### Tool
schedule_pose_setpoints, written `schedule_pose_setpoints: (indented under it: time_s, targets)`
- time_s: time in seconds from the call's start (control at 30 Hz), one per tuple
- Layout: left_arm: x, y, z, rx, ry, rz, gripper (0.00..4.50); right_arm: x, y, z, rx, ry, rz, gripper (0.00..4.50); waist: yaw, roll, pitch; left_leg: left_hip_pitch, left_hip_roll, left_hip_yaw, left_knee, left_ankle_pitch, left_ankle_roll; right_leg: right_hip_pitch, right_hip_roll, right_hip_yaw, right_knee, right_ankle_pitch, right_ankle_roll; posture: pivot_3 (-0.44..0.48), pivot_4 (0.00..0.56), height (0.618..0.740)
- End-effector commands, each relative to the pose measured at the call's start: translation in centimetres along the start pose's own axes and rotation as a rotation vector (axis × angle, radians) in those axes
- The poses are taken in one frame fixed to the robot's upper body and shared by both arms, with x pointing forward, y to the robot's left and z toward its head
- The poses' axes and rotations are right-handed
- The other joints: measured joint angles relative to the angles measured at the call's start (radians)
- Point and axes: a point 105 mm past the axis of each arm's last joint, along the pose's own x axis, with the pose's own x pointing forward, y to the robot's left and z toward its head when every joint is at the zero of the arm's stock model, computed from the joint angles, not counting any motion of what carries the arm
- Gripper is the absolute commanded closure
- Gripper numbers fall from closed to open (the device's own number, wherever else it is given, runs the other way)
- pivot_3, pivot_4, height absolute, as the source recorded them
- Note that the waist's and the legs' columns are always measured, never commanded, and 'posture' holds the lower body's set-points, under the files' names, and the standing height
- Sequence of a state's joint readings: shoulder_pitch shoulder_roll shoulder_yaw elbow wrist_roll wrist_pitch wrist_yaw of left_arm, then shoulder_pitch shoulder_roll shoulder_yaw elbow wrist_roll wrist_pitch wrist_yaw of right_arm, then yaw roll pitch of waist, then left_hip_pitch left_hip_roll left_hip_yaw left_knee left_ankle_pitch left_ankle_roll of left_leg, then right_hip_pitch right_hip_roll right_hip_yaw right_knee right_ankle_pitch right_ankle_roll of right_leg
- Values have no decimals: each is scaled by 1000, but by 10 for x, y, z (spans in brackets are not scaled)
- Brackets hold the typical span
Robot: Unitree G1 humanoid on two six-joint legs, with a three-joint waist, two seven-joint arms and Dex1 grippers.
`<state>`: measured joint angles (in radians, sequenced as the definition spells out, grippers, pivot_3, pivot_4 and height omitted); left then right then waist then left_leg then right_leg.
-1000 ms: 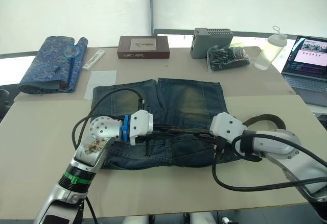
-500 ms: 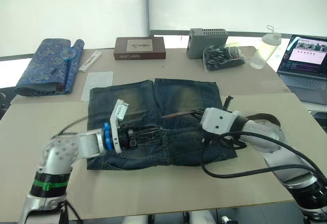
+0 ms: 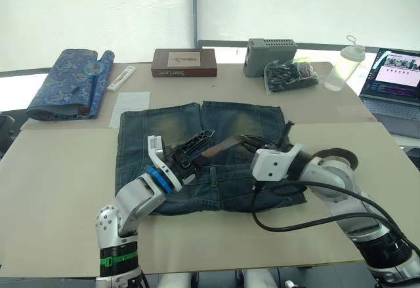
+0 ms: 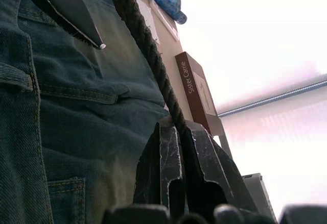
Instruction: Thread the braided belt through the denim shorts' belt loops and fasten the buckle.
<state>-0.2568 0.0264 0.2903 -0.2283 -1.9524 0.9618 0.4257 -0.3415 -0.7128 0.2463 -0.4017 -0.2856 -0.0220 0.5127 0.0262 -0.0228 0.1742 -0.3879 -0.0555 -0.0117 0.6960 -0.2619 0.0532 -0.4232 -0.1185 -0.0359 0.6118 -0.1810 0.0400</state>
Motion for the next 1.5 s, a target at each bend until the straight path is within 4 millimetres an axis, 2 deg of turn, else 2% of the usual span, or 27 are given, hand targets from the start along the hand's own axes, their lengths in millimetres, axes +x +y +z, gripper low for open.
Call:
schedule_pose_setpoints:
  time_s: [0.03,0.17,0.23,0.43,0.6,0.63,0.7,0.9,1.1,1.37,1.43,1.47,1.5]
  targets:
    - [1,-13,-6,33,30,-42,1784,-4,-17,6,-44,-20,-82,4500,0,0,0,0,0,0,0,0,0,0,1,0,0,0,0,0,150,740]
    - [3,-14,-9,41,63,-56,3745,-3,-20,4,-53,-12,-102,4500,0,0,0,0,1,0,0,1,1,0,2,1,0,0,-1,0,150,740]
    - [3,-15,-10,49,79,-64,4463,-3,-21,4,-55,-9,-110,4500,-1,0,0,0,1,0,0,1,1,0,3,1,0,0,-1,0,150,740]
    - [2,-13,-5,79,117,-65,4463,-3,-20,2,-49,-4,-116,4500,-2,0,0,0,2,0,0,1,0,0,4,1,-1,1,-2,0,150,740]
    - [-1,-23,-4,133,177,-129,4463,-3,-20,2,-46,-1,-121,4500,-3,0,0,0,2,0,-1,1,0,0,4,1,-1,1,-2,0,150,740]
    - [-2,-21,-3,133,182,-125,3939,-3,-19,2,-47,-1,-120,4500,-4,0,0,0,2,0,-1,1,0,0,4,1,-1,1,-2,0,150,740]
    - [-3,-19,1,131,181,-111,3526,-3,-19,2,-43,-1,-122,4500,-7,0,0,0,2,0,-1,1,-1,0,5,1,-1,0,-2,0,150,740]
    - [-3,-15,4,117,192,-104,675,-3,-22,2,-47,-1,-131,4500,-8,0,0,0,2,-1,-1,1,-1,0,4,1,-1,0,-2,0,150,740]
    - [-7,-12,4,109,199,-111,675,-3,-25,3,-51,-2,-140,4500,-9,0,0,0,2,-1,-2,1,-1,-1,4,1,-1,0,-2,0,150,740]
    - [-4,-14,8,95,212,-131,4434,-2,-24,6,-39,-15,-135,4500,-11,-1,0,0,2,-1,-2,1,-1,-1,4,1,-1,0,-2,0,150,740]
    - [-2,-15,8,97,222,-132,4481,-2,-22,7,-12,-21,-128,4500,-11,-1,0,0,2,-1,-2,1,-1,-1,4,1,-1,0,-2,0,150,740]
    - [0,-16,8,101,223,-130,4500,-3,-22,8,19,-25,-123,3916,-11,-1,0,0,2,-1,-2,1,-1,-1,4,1,-1,0,-2,0,150,740]
    - [2,-19,8,124,242,-129,4500,-4,-21,7,51,-20,-121,3717,-11,-1,0,0,2,-1,-2,1,-1,-1,4,1,-1,0,-2,0,150,740]
